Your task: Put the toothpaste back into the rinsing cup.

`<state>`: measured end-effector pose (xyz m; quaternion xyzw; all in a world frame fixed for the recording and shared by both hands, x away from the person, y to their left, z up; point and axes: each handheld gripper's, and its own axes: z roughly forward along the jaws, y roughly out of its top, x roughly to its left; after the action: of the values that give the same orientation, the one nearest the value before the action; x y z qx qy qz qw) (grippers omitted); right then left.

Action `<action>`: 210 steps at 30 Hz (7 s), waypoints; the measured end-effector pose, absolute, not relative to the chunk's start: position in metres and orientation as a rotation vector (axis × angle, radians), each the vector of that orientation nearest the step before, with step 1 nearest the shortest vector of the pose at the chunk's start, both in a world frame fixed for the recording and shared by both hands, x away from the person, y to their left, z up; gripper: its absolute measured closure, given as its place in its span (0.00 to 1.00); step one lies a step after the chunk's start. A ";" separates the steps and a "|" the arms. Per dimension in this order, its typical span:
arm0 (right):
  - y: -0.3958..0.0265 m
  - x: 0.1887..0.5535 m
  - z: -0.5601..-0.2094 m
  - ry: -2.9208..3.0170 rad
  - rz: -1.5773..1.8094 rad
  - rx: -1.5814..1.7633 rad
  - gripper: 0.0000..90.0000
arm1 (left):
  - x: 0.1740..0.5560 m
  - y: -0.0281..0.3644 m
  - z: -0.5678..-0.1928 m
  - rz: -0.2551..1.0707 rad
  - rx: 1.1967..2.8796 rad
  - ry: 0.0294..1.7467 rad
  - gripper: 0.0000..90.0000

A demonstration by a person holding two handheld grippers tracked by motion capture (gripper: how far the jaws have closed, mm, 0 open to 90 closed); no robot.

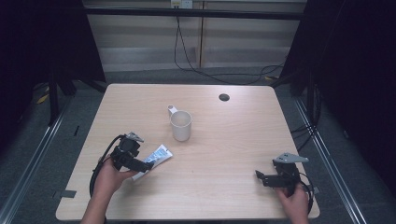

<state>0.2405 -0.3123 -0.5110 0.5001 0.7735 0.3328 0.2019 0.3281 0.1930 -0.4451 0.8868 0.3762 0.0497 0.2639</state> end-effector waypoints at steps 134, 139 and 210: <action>-0.312 0.241 -0.511 2.161 0.931 1.397 0.14 | 0.359 0.156 -0.381 0.241 2.264 0.994 0.75; -0.312 0.241 -0.511 2.161 0.930 1.396 0.14 | 0.362 0.153 -0.373 0.251 2.235 0.983 0.75; -0.312 0.241 -0.511 2.162 0.930 1.395 0.14 | 0.397 0.130 -0.340 0.325 1.909 0.942 0.74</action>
<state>0.2406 -0.3125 -0.5110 0.4996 0.7740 0.3329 0.2015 0.3968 0.1299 -0.3395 0.7805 0.3852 0.1331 0.4741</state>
